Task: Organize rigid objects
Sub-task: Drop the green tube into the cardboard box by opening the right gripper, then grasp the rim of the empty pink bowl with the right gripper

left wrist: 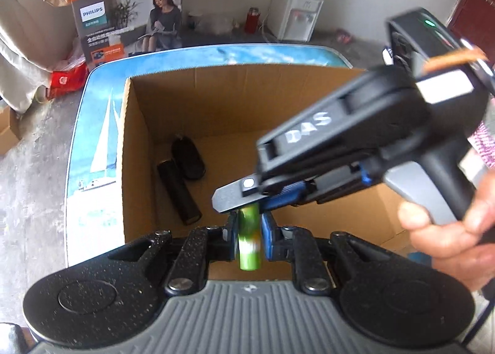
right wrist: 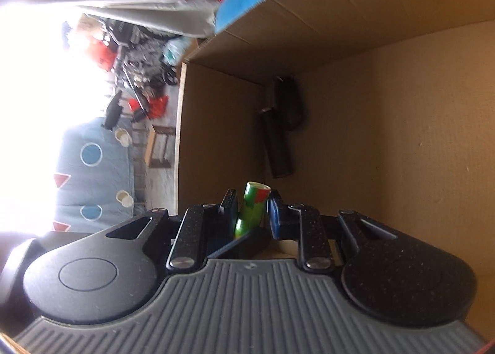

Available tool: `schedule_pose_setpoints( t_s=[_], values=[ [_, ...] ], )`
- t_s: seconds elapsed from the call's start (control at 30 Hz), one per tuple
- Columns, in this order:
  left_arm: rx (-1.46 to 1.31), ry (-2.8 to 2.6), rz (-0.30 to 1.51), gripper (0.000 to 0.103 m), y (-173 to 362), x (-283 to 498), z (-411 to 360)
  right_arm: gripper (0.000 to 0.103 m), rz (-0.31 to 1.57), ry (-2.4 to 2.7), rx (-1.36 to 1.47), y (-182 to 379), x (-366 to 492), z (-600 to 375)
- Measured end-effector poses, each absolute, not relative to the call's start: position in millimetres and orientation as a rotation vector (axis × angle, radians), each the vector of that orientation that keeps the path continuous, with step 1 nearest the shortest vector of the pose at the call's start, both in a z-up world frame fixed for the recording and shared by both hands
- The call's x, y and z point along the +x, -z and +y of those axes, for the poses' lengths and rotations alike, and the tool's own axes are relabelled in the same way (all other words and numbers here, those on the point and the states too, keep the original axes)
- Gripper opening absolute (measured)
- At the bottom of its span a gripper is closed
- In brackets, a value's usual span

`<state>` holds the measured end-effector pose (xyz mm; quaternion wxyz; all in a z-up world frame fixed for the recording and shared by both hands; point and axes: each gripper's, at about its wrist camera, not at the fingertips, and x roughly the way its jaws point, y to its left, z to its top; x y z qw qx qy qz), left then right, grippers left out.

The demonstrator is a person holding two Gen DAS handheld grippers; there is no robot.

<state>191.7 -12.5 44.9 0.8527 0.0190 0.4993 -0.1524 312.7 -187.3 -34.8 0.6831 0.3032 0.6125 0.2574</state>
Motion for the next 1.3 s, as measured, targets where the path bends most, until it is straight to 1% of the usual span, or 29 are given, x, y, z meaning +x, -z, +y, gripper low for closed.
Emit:
schedule_pose_setpoints(
  t_s=[0.07,0.1,0.23,0.4,0.5,0.63,0.83,0.87,0.97,1.07,1.17,1.3],
  values=[
    [0.053,0.305,1.045,0.023,-44.8,191.3,-11.6,0.023,1.401,-0.562,0.645,43.4,321.4,-178.2],
    [0.058,0.297,1.042,0.028,-45.2,191.3,-10.8,0.023,1.411,-0.56,0.641,47.9,323.4,-174.3],
    [0.045,0.27,1.029,0.034,-50.3,190.6,-3.3,0.023,1.433,-0.546,0.65,59.3,329.4,-164.4],
    [-0.001,0.27,0.984,0.048,-65.9,179.6,7.4,0.031,1.399,-0.542,0.659,51.2,320.2,-175.6],
    [-0.032,0.285,0.935,0.053,-79.5,165.8,11.5,0.034,1.345,-0.538,0.683,36.3,313.5,-192.4],
    [-0.079,0.314,0.865,0.054,-98.6,141.8,16.6,0.034,1.235,-0.574,0.724,5.5,289.3,-220.0],
    [-0.106,0.375,0.759,0.059,-120.3,95.1,15.5,0.036,1.032,-0.661,0.77,-40.9,213.0,-283.8],
    [-0.102,0.391,0.749,0.061,-120.8,86.5,13.8,0.039,0.995,-0.667,0.772,-45.9,197.7,-292.9],
    [-0.073,0.437,0.754,0.066,-112.5,65.9,6.7,0.041,0.906,-0.67,0.761,-56.0,151.6,-314.9],
    [-0.038,0.495,0.809,0.069,-92.1,50.5,-4.5,0.041,0.866,-0.621,0.727,-49.2,110.0,-337.2],
    [0.017,0.545,0.872,0.076,-64.4,38.0,-23.0,0.042,0.881,-0.556,0.711,-16.5,78.5,-342.5],
    [0.108,0.58,0.946,0.077,-25.9,27.3,-51.3,0.043,0.929,-0.451,0.67,34.4,54.4,-331.6]
  ],
)
